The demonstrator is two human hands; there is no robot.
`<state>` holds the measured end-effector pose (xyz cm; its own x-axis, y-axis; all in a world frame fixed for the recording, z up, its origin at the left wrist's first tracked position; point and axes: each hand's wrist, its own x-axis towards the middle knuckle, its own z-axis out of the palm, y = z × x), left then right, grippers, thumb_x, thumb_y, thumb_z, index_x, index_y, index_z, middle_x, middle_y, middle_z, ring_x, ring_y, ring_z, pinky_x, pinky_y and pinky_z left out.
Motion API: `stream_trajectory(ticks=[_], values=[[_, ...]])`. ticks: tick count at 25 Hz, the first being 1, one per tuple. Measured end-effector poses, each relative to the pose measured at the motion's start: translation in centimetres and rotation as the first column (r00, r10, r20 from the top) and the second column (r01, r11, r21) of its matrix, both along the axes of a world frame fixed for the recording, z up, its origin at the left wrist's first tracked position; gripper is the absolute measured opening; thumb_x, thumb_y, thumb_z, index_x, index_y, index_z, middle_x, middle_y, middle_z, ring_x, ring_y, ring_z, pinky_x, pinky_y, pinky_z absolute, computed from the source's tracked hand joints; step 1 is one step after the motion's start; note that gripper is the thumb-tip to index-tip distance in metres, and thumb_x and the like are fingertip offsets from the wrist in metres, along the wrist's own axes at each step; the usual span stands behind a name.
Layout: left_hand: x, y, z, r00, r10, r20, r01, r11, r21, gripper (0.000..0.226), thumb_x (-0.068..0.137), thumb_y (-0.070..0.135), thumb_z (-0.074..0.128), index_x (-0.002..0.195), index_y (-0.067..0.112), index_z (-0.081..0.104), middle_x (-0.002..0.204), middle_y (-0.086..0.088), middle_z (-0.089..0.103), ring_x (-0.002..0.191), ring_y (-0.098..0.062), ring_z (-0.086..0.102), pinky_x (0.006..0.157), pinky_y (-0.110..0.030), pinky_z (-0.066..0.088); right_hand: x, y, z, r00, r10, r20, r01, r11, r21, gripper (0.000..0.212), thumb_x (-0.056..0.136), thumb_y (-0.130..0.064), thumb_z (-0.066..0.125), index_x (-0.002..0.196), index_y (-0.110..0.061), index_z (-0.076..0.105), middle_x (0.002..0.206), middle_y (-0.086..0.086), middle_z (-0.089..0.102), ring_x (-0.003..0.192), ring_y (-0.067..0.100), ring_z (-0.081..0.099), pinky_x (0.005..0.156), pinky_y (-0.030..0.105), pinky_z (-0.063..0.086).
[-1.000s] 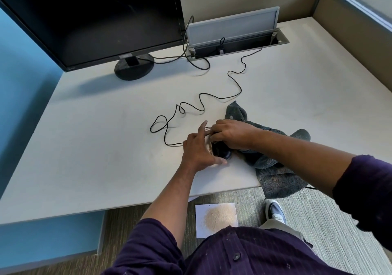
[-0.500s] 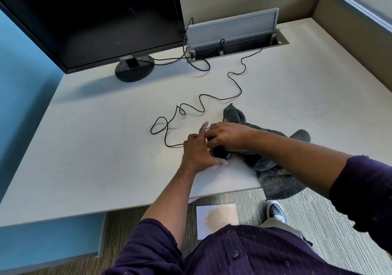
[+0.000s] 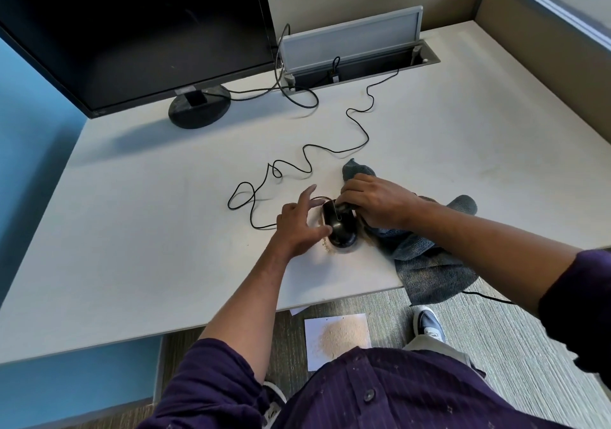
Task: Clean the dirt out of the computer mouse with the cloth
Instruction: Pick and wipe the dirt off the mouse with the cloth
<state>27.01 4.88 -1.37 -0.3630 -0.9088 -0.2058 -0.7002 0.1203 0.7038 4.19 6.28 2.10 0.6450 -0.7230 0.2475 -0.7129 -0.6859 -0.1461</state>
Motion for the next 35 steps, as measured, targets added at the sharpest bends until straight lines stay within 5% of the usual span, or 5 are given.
stream_trajectory(ticks=[5, 15, 20, 26, 35], values=[[-1.6, -1.1, 0.4, 0.997, 0.063, -0.037, -0.064, 0.997, -0.034, 0.061, 0.098, 0.041, 0.069, 0.153, 0.035, 0.045, 0.136, 0.019, 0.067, 0.132, -0.025, 0.054, 0.116, -0.049, 0.036, 0.1, 1.6, -0.6, 0.992, 0.127, 0.029, -0.125, 0.991, -0.045, 0.022, 0.091, -0.013, 0.06, 0.11, -0.008, 0.069, 0.107, 0.011, 0.068, 0.089, 0.032, 0.062, 0.078, 0.042, 0.052], [-2.3, -2.1, -0.7, 0.996, -0.007, 0.085, 0.018, 0.991, -0.13, 0.062, 0.087, 0.025, 0.071, 0.145, 0.039, 0.054, 0.123, 0.018, 0.072, 0.125, -0.023, 0.047, 0.101, -0.033, 0.036, 2.7, 2.5, -1.7, 0.982, 0.16, -0.1, -0.159, 0.987, 0.013, 0.029, 0.075, 0.005, 0.064, 0.101, -0.003, 0.072, 0.111, 0.017, 0.067, 0.093, 0.035, 0.064, 0.076, 0.044, 0.055], [-2.2, -2.4, -0.6, 0.998, 0.0, 0.062, 0.008, 0.991, -0.135, 0.064, 0.085, 0.031, 0.082, 0.144, 0.037, 0.056, 0.118, 0.018, 0.074, 0.126, -0.022, 0.047, 0.107, -0.041, 0.038, 3.3, 2.3, -0.9, 0.832, 0.487, -0.266, -0.469, 0.873, 0.134, 0.014, 0.075, 0.005, 0.067, 0.087, -0.003, 0.071, 0.095, 0.012, 0.065, 0.097, 0.033, 0.061, 0.082, 0.045, 0.054], [-2.3, -2.5, -0.4, 0.995, -0.013, 0.103, 0.028, 0.989, -0.146, 0.061, 0.087, 0.029, 0.071, 0.145, 0.038, 0.054, 0.116, 0.017, 0.075, 0.125, -0.022, 0.048, 0.101, -0.036, 0.037, 1.9, 1.7, -0.7, 0.977, 0.209, -0.041, -0.21, 0.978, -0.015, 0.028, 0.078, 0.004, 0.069, 0.104, -0.005, 0.073, 0.106, 0.015, 0.068, 0.093, 0.033, 0.065, 0.08, 0.042, 0.057], [-2.2, -2.5, -0.5, 0.997, -0.005, 0.078, 0.015, 0.992, -0.128, 0.064, 0.087, 0.034, 0.078, 0.146, 0.037, 0.053, 0.119, 0.02, 0.073, 0.129, -0.02, 0.045, 0.101, -0.034, 0.036, 0.3, -0.6, 0.8, 0.977, 0.215, 0.003, -0.214, 0.971, 0.105, 0.028, 0.082, 0.004, 0.068, 0.107, -0.008, 0.074, 0.104, 0.012, 0.068, 0.095, 0.033, 0.062, 0.077, 0.042, 0.055]])
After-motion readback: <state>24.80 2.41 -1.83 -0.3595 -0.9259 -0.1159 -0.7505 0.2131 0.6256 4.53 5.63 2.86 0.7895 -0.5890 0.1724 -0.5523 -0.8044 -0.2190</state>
